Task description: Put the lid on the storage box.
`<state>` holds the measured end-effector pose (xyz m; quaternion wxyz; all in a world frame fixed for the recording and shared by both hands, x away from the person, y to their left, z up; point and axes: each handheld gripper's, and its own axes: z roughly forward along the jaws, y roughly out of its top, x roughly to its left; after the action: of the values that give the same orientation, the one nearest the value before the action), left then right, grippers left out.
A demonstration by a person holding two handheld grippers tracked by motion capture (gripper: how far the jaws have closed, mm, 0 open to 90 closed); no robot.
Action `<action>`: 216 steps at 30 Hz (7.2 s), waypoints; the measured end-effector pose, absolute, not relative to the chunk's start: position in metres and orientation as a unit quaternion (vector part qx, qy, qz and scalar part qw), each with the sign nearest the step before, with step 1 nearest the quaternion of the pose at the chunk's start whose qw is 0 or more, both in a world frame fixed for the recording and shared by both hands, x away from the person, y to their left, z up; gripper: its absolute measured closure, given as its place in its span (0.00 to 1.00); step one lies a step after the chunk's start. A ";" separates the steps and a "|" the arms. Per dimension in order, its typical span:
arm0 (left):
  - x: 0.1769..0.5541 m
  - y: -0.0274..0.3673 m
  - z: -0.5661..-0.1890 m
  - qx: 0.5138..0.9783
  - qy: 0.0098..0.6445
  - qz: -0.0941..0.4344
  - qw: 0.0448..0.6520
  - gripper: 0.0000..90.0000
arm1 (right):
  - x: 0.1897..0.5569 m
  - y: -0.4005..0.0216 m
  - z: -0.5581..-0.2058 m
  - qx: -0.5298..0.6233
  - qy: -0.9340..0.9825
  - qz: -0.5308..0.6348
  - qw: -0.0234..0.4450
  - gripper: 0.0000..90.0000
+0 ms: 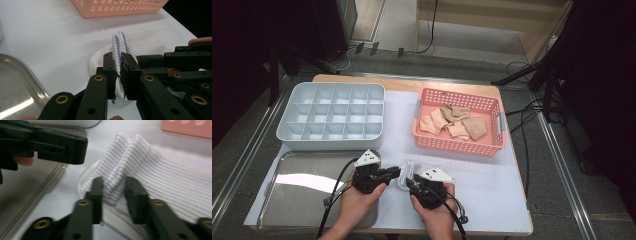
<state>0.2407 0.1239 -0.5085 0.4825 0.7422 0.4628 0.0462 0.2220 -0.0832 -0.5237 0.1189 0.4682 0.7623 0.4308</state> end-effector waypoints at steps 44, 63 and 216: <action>0.236 0.091 -0.517 0.771 0.465 0.093 0.426 0.64 | 0.213 -0.190 -0.520 0.582 0.670 0.448 0.105 0.63; 0.239 0.100 -0.520 0.782 0.450 0.091 0.421 0.84 | 0.204 -0.151 -0.531 0.555 0.701 0.439 0.096 0.87; 0.274 0.108 -0.510 0.719 0.513 -0.032 0.468 0.71 | 0.201 -0.090 -0.509 0.478 0.719 0.472 0.177 0.96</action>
<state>0.2743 0.1082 -0.5104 0.4679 0.7191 0.5129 -0.0316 0.2013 -0.0901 -0.5089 0.1770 0.4776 0.7194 0.4721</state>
